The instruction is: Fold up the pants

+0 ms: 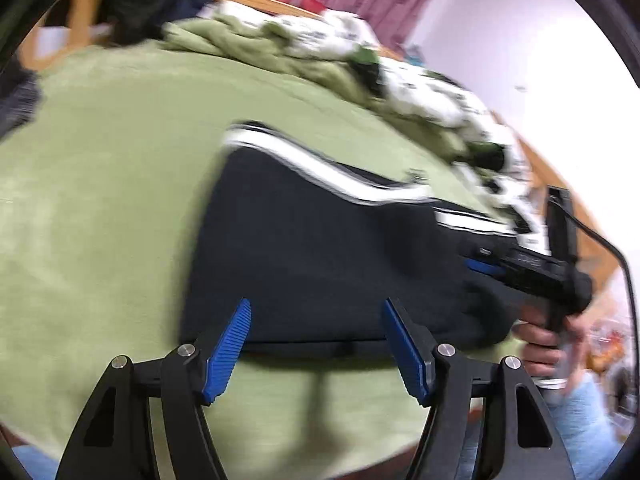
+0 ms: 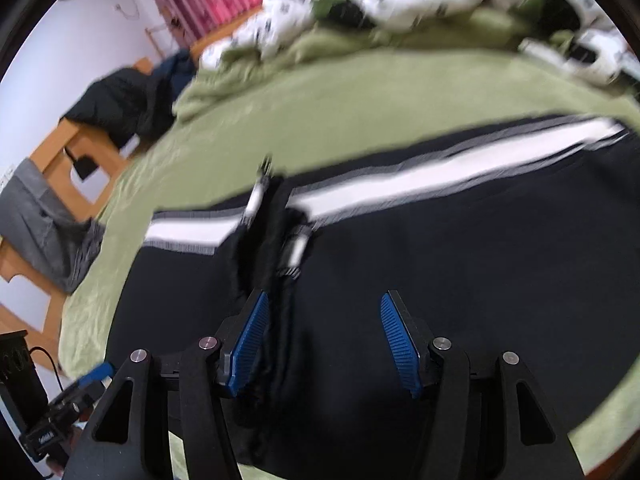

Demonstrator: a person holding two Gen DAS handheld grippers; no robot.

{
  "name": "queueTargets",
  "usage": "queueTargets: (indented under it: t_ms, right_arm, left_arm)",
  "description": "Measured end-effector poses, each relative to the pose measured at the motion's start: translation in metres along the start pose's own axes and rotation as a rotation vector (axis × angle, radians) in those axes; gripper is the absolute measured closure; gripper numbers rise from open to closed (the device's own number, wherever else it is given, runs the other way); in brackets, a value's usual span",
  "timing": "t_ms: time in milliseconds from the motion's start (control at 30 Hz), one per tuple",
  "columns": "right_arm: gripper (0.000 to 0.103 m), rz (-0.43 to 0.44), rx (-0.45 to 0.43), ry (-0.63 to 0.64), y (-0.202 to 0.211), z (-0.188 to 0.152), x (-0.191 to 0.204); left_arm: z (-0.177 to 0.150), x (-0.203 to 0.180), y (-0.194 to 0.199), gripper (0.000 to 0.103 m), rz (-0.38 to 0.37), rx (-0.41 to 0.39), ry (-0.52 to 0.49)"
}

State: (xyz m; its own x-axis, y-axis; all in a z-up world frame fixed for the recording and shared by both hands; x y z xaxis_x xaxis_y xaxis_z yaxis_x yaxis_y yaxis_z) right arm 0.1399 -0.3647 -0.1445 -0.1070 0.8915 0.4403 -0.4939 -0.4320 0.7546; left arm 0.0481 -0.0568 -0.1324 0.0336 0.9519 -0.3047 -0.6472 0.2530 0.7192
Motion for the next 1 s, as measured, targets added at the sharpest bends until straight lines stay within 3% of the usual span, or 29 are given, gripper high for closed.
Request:
queueTargets:
  t_ms: [67, 167, 367, 500, 533, 600, 667, 733, 800, 867, 933, 1000]
  right_arm:
    - [0.045, 0.040, 0.058, -0.004, -0.019, -0.004, 0.010]
    - [0.045, 0.078, 0.097, -0.015, -0.036, -0.010, 0.022]
    - [0.045, 0.034, 0.071, 0.047, -0.053, -0.014, 0.041]
    - [0.051, -0.011, 0.067, 0.092, -0.061, -0.011, 0.050]
    - [0.053, -0.023, 0.065, 0.104, -0.062, -0.009, 0.050]
    - [0.072, -0.038, 0.055, 0.123, -0.063, -0.004, 0.052]
    - [0.088, 0.004, 0.017, 0.123, -0.051, 0.007, 0.053]
    - [0.090, 0.051, -0.094, 0.127, -0.028, 0.025, 0.056]
    - [0.091, 0.008, -0.169, 0.176, -0.014, 0.042, 0.054]
    - [0.091, -0.051, -0.135, 0.145, -0.023, 0.051, 0.037]
    - [0.090, -0.029, -0.009, 0.090, -0.047, 0.044, 0.021]
    - [0.076, -0.071, 0.064, 0.072, -0.059, 0.036, 0.007]
  left_arm:
    - [0.000, 0.020, 0.001, 0.037, 0.064, 0.013, -0.029]
    - [-0.013, 0.030, -0.002, 0.037, 0.061, 0.076, -0.121]
    - [-0.018, 0.041, -0.018, 0.037, 0.160, 0.061, -0.140]
    - [-0.017, 0.030, -0.026, 0.037, 0.208, 0.017, -0.215]
    - [-0.014, 0.027, -0.028, 0.037, 0.198, 0.010, -0.211]
    - [-0.011, 0.023, -0.029, 0.037, 0.170, -0.009, -0.167]
    - [-0.010, 0.020, -0.034, 0.037, 0.137, -0.011, -0.111]
    - [-0.010, 0.018, -0.035, 0.037, 0.134, -0.014, -0.081]
    - [-0.011, 0.014, -0.033, 0.037, 0.123, -0.016, -0.088]
    - [-0.013, 0.011, -0.032, 0.037, 0.119, -0.010, -0.102]
    - [-0.016, 0.010, -0.030, 0.037, 0.114, 0.002, -0.114]
    - [-0.019, 0.010, -0.025, 0.037, 0.098, 0.012, -0.129]
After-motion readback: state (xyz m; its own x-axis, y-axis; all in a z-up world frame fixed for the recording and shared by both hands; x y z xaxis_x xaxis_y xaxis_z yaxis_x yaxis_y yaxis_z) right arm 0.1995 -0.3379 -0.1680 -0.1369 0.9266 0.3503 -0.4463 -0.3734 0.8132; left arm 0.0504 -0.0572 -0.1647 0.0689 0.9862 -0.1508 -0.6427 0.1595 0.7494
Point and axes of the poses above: each gripper's, at about its wrist camera, not at the fingertips, and y roughly against the way its jaws point, x to its left, z to its top, the point moved 6 cm from there along -y, roughly the way its jaws point, and after that the axes turned 6 degrees about z, right-handed, at the moved point
